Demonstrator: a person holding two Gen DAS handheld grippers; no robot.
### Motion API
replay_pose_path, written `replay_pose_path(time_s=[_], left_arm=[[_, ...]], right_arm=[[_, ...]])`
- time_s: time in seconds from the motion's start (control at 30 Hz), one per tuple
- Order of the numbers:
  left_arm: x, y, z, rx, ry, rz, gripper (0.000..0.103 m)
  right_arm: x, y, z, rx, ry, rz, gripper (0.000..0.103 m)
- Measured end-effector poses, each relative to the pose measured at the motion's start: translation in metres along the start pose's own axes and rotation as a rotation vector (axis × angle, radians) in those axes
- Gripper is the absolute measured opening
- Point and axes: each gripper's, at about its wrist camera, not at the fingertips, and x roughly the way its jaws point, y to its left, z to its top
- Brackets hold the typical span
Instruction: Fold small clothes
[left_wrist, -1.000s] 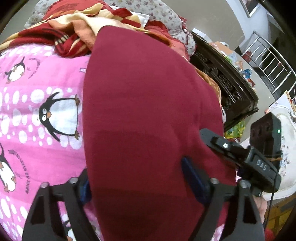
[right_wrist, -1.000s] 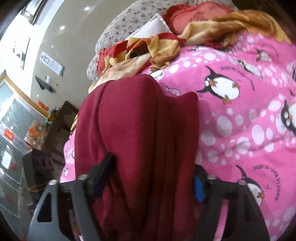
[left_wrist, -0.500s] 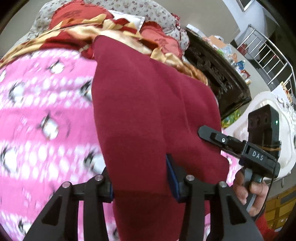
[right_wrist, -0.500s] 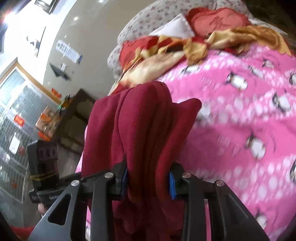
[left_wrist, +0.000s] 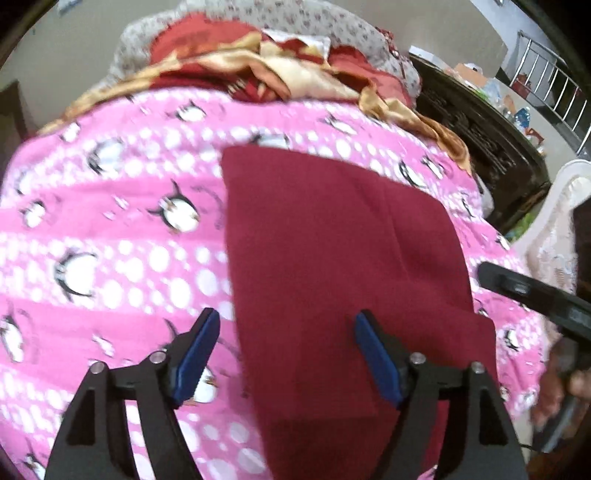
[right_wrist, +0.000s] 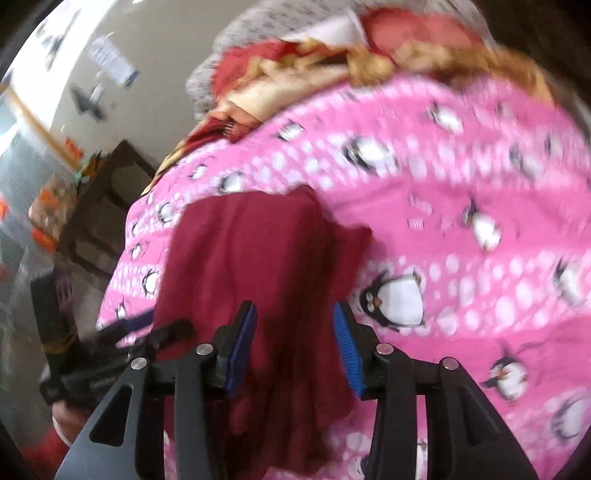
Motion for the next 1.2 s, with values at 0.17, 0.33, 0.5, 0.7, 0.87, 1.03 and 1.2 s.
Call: replay_pose_path(time_s=[0.17,0.33,0.5,0.7,0.87,1.03,1.2], left_arm=[[-0.007,0.006,-0.001,-0.018,-0.035,0.034,0.085],[-0.018,0.003,-0.005,0.0,-0.066,0.075,0.085],[-0.03,-0.003,-0.006,-0.007,-0.1,0.084,0.085],[-0.049,-0.009,-0.007,-0.003,-0.159,0.101,0.085],[-0.063,-0.013,-0.006,0.005,-0.186,0.115,0.085],[-0.075,-0.017,-0.008,0.017,-0.214,0.122,0.085],[-0.082,-0.018,-0.01,0.01,-0.23,0.119,0.085]], right_arm=[[-0.019,0.055,-0.011,-0.21,-0.031,0.068,0.056],[0.018,0.045,-0.041,-0.275,0.075,-0.134,0.042],[0.007,0.034,-0.045,-0.23,0.038,-0.119,0.042],[-0.022,0.048,-0.038,-0.214,-0.066,-0.106,0.049],[-0.044,0.066,-0.033,-0.214,-0.159,-0.148,0.053],[-0.049,0.075,-0.033,-0.232,-0.185,-0.191,0.059],[-0.051,0.077,-0.034,-0.231,-0.187,-0.195,0.061]])
